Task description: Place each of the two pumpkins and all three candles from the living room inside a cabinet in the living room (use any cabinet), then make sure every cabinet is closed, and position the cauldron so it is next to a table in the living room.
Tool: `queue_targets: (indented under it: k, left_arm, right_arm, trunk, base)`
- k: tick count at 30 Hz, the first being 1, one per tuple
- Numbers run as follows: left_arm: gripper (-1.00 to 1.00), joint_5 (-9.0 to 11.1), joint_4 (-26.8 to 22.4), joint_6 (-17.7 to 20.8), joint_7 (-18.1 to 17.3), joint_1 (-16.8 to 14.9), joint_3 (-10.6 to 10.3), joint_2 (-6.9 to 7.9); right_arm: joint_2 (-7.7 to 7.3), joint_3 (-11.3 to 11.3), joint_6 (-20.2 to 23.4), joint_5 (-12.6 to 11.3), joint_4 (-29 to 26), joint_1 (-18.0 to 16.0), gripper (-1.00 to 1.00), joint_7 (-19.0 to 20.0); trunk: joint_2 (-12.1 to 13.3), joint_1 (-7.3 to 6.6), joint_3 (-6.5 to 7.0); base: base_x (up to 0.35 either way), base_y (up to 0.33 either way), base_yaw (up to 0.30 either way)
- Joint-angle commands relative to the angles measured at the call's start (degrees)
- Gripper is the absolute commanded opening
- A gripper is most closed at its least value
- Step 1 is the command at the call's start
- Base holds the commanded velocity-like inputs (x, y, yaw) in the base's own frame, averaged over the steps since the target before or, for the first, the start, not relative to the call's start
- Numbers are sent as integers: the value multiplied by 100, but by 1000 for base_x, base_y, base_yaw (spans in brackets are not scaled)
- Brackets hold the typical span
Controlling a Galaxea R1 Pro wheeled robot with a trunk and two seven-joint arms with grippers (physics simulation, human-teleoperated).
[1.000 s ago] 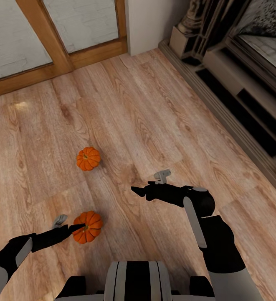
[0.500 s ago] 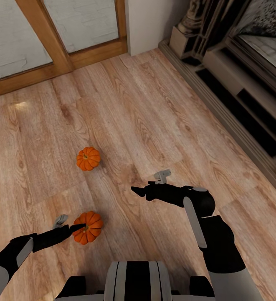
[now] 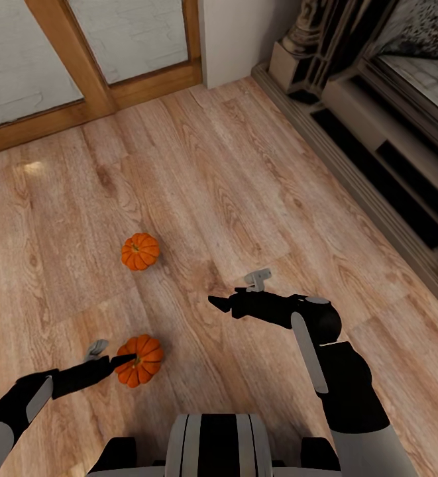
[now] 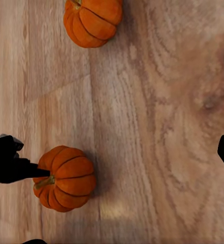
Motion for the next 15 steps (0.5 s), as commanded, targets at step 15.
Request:
queue_targets:
  k: [15]
  left_arm:
    - [-100, -69, -60, -200, -394, 13, -20, 10]
  right_arm:
    - [5, -4, 38, -36, -3, -2, 100, -16]
  trunk:
    - [-1, 0, -3]
  base:
    - [0, 0, 0]
